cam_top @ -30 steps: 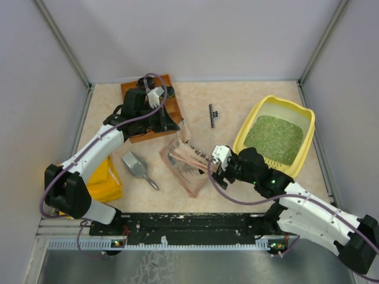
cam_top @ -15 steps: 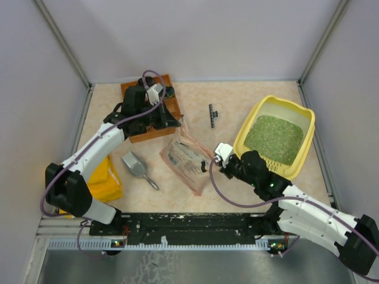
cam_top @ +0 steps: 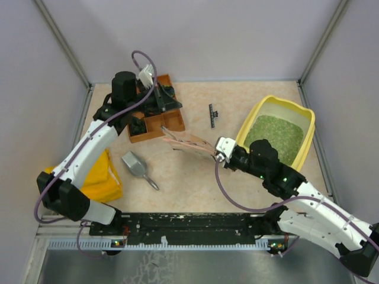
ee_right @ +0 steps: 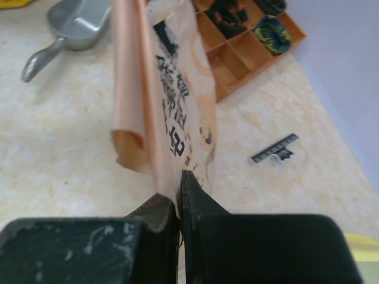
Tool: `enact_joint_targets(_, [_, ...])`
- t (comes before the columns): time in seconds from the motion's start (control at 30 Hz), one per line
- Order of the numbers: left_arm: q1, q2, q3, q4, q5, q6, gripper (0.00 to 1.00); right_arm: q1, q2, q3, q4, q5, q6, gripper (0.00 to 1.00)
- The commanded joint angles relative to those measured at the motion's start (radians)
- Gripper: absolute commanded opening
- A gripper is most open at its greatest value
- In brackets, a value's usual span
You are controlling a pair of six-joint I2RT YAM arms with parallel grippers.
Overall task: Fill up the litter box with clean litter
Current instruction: Open the cat litter bag at the center of the board.
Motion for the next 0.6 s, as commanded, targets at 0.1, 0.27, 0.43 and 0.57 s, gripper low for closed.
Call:
enact_joint_targets(0.1, [0.006,-0.234,-0.283,-0.092,-0.060,0.099,0.09,0.053,-0.118,-0.122,0.055,-0.205,0.187,0.00])
enact_joint_targets(0.27, [0.006,-0.377,-0.342,-0.252,-0.157,0.174,0.36,0.065,-0.148,-0.170,0.056,-0.218,0.246,0.00])
enact_joint_targets(0.43, [0.007,-0.486,-0.455,-0.255,-0.151,0.132,0.41,0.066,-0.145,-0.209,0.064,-0.177,0.270,0.00])
enact_joint_targets(0.57, [0.006,-0.530,-0.487,-0.281,-0.160,0.118,0.42,0.068,-0.145,-0.228,0.101,-0.129,0.304,0.00])
